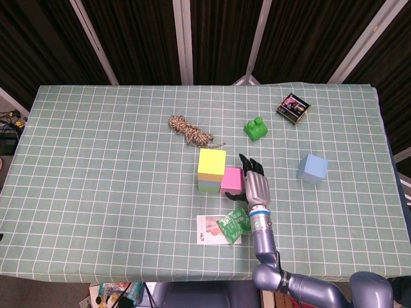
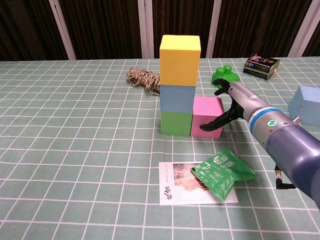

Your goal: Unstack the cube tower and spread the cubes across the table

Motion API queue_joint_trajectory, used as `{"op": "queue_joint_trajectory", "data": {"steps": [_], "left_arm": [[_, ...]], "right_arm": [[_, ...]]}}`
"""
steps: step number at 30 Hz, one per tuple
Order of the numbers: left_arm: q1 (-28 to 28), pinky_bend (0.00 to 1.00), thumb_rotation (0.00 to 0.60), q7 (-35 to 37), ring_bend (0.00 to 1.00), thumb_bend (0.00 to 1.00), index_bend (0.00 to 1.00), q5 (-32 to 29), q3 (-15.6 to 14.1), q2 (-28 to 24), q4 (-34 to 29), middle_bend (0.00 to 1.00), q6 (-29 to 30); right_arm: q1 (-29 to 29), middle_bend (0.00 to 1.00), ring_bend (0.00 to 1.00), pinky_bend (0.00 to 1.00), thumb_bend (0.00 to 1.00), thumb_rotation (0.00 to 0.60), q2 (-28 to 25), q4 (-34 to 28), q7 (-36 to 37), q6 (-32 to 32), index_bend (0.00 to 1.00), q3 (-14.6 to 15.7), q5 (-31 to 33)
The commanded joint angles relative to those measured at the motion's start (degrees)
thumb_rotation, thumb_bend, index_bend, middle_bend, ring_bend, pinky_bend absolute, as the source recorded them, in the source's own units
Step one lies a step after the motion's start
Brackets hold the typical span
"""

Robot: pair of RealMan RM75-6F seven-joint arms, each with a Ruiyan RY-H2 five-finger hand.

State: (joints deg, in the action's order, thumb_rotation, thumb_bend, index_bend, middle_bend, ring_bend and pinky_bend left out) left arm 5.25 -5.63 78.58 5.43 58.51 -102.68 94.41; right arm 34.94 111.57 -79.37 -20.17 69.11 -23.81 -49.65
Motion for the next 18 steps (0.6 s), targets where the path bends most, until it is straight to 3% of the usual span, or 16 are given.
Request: {"op": "queue_joint_trajectory", "data": {"steps": [1, 8, 18], "left_arm": [[-0.1, 0.0, 0.6, 0.0, 0.0, 0.17, 0.16, 0.1, 0.0, 0.0, 0.0, 0.0, 0.0], [-0.1, 0.0, 0.6, -0.1, 0.0, 0.17, 0.16, -0.2, 0.1, 0.1, 0.0, 0.0, -0.1], [-0.1, 0.0, 0.6, -0.5, 0.0, 0.17, 0.16, -0.3, 0.2, 0.3, -0.1, 0.0, 0.1]], "right_arm": [[0.4, 0.27, 0.05, 0.0, 0.15, 0.6, 0.4, 1.1, -0.3, 0.4, 0.03, -0.3, 0.2], [0.0, 0.4, 0.15, 0.0, 0.15, 0.6, -0.3, 3.0, -0.6, 0.5, 0.06, 0.6, -0.2], [-2.4, 0.46, 0.22, 0.0, 0.15, 0.6, -5.5, 2.5, 2.2, 0.2, 0.07, 0.2, -0.8]]}}
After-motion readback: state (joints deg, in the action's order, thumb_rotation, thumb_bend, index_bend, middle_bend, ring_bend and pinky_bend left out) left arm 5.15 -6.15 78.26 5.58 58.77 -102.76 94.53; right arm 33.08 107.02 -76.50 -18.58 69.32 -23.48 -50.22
